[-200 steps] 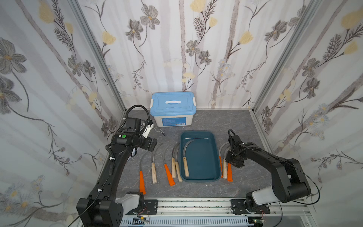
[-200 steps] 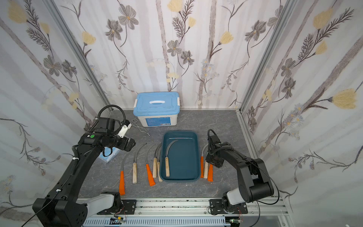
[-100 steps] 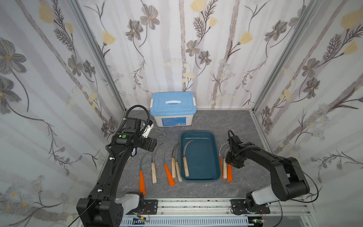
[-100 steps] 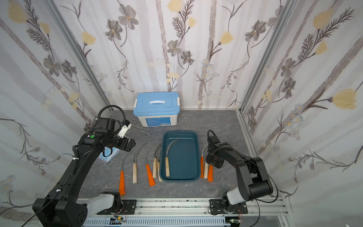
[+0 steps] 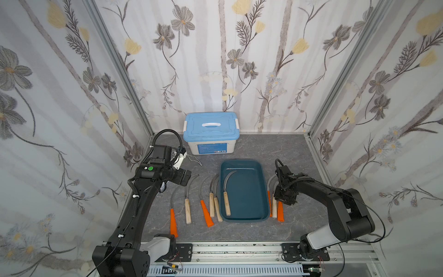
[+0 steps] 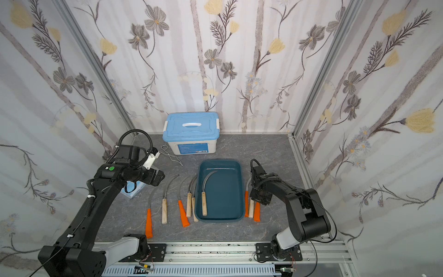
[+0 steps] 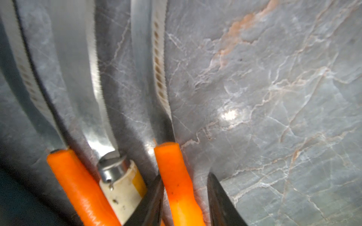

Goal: Put small sickles into storage boxes
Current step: Pick up the sickle at the center of the board.

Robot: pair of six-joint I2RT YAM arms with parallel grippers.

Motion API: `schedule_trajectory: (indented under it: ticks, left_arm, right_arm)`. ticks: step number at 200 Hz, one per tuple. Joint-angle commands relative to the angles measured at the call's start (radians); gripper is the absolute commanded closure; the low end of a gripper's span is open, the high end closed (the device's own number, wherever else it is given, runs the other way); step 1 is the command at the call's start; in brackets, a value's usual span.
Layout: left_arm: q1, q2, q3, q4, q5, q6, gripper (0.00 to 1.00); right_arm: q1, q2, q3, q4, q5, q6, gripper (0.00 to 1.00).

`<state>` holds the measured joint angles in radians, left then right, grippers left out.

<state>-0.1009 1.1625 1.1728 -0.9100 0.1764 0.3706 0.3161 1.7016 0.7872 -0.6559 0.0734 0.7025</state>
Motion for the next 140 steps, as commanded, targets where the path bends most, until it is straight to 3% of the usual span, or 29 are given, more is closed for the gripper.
schedule_trajectory:
  ticks: [1,140]
  left_arm:
    - [0.001,-0.006,-0.002,0.005,-0.005,0.018,0.00]
    - [0.001,-0.005,0.002,0.003,0.002,0.005,0.00]
  right_arm:
    - [0.006,0.027,-0.010,0.045,0.011,0.002,0.62]
    - [0.012,0.032,-0.030,0.049,0.028,-0.005,0.74]
